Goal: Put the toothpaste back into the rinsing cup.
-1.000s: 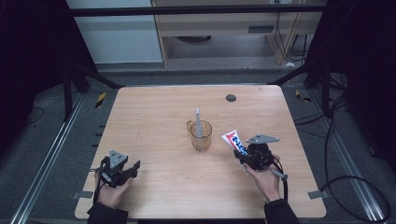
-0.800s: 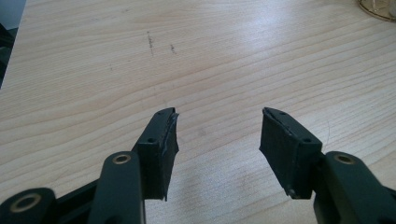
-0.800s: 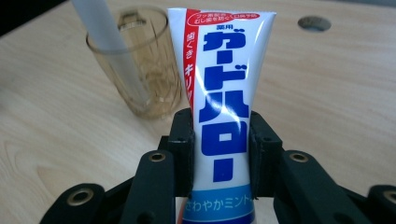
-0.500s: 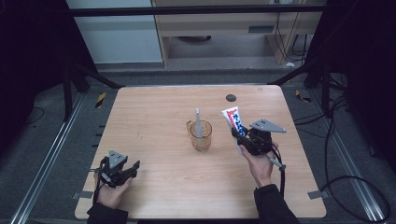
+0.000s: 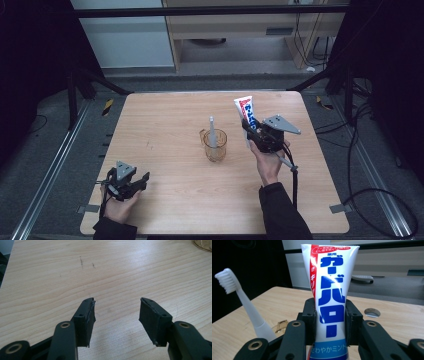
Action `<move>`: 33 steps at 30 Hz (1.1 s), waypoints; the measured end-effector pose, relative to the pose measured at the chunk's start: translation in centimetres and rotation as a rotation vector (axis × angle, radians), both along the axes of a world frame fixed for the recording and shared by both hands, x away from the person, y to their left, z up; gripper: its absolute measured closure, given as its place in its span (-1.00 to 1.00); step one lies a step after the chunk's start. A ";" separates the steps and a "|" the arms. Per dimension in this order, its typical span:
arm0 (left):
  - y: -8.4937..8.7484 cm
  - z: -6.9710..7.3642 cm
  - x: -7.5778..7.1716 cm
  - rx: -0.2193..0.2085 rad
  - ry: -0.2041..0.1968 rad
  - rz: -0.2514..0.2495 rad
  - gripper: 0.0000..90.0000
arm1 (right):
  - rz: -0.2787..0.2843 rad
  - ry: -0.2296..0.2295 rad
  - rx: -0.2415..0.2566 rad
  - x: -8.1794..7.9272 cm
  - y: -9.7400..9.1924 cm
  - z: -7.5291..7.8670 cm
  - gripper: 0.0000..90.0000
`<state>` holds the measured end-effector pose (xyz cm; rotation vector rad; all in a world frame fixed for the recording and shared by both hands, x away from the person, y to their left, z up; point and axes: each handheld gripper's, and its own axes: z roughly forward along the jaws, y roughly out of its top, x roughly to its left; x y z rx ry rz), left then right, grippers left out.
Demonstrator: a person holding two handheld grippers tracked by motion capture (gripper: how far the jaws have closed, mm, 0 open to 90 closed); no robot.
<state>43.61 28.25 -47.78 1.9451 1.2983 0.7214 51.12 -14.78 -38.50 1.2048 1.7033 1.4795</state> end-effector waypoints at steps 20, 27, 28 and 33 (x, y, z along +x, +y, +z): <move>0.0 0.0 0.2 -0.008 0.001 0.002 0.01 | 0.011 -0.070 0.075 3.6 3.8 0.1 0.51; 0.0 0.0 0.3 -0.007 0.001 0.001 0.01 | 0.032 -0.065 0.092 4.1 4.7 -0.6 0.51; 0.0 0.0 0.3 -0.008 0.001 0.001 0.01 | 0.035 -0.064 0.094 4.2 4.9 -0.7 0.51; 0.0 0.0 0.3 -0.009 -0.001 -0.003 0.01 | 0.046 -0.066 0.096 4.5 5.4 -1.0 0.51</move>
